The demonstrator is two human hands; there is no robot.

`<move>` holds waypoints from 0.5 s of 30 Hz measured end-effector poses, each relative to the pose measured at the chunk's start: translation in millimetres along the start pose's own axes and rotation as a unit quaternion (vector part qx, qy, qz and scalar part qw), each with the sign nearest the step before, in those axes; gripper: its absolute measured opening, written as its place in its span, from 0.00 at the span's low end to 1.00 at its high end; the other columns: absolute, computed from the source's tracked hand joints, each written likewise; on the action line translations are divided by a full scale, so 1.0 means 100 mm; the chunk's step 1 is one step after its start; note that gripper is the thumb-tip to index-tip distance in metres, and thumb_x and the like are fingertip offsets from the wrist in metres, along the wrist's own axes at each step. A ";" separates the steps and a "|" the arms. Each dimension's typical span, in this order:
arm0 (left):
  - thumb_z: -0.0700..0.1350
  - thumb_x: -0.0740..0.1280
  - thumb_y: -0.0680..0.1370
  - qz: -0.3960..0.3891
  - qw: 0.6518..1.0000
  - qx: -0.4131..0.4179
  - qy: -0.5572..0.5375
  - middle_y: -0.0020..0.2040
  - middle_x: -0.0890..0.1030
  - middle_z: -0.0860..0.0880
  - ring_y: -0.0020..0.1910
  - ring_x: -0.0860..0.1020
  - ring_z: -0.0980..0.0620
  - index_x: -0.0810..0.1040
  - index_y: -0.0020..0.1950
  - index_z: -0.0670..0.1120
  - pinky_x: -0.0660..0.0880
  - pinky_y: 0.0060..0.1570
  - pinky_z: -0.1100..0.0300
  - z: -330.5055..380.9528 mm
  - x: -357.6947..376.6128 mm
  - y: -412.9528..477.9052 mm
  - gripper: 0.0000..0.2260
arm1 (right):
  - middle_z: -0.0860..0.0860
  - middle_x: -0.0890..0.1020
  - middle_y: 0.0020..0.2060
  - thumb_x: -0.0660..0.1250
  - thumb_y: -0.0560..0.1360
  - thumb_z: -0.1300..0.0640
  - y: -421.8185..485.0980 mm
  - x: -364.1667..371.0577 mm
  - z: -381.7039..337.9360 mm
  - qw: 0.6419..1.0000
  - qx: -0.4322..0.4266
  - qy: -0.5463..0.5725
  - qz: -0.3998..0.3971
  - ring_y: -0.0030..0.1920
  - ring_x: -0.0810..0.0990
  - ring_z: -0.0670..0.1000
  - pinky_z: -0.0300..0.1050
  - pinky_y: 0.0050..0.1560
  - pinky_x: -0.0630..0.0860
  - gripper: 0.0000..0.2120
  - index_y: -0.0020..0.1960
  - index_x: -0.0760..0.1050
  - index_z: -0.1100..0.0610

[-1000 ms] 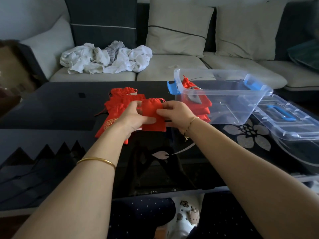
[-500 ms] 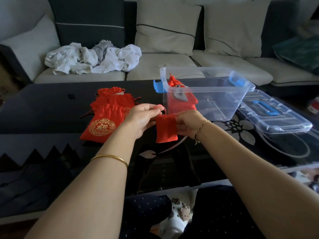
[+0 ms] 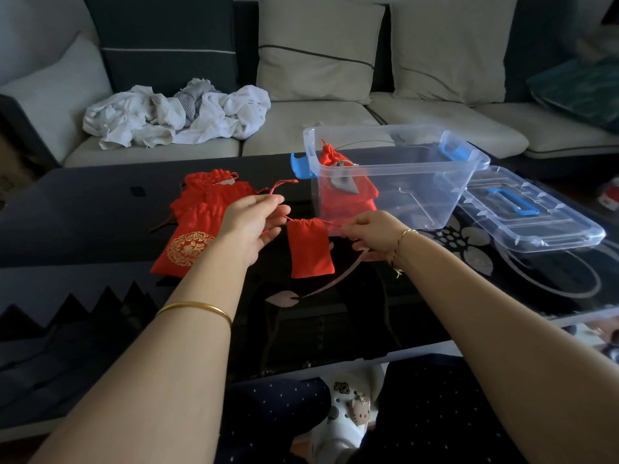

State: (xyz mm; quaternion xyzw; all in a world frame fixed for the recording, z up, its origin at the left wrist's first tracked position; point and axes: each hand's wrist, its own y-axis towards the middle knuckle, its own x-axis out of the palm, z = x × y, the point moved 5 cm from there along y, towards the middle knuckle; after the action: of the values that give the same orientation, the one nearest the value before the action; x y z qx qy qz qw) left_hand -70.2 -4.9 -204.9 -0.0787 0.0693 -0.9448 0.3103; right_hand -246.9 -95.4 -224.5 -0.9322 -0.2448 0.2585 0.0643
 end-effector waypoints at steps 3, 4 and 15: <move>0.42 0.62 0.80 0.025 1.000 -0.004 -0.007 0.38 0.82 0.50 0.36 0.79 0.55 0.76 0.43 0.47 0.73 0.37 0.64 0.00 -0.05 0.00 0.07 | 0.59 0.78 0.56 0.66 0.75 0.52 -0.01 -0.10 0.01 1.000 -0.006 -0.008 0.027 0.47 0.74 0.52 0.51 0.52 0.78 0.12 0.52 0.78 0.59; 0.42 0.62 0.80 0.036 0.999 -0.005 -0.008 0.38 0.82 0.49 0.36 0.79 0.55 0.76 0.43 0.47 0.73 0.38 0.63 0.00 -0.06 0.00 0.07 | 0.58 0.78 0.55 0.65 0.76 0.51 -0.01 -0.13 0.01 0.999 -0.007 -0.004 0.033 0.47 0.74 0.52 0.51 0.52 0.78 0.12 0.51 0.78 0.60; 0.43 0.61 0.80 0.150 0.988 -0.021 -0.043 0.37 0.80 0.50 0.33 0.77 0.56 0.76 0.46 0.46 0.74 0.33 0.64 -0.02 -0.21 0.05 0.06 | 0.48 0.75 0.22 0.66 0.75 0.48 -0.05 -0.18 0.06 0.964 0.083 0.247 0.046 0.27 0.73 0.46 0.39 0.32 0.70 0.16 0.32 0.72 0.55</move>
State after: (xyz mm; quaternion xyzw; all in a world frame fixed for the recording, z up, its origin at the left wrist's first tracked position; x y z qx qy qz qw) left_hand -50.9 4.0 -210.0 -0.1144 0.0868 -0.8818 0.4492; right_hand -265.1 -100.1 -220.2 -0.9688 -0.1558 0.0419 0.1881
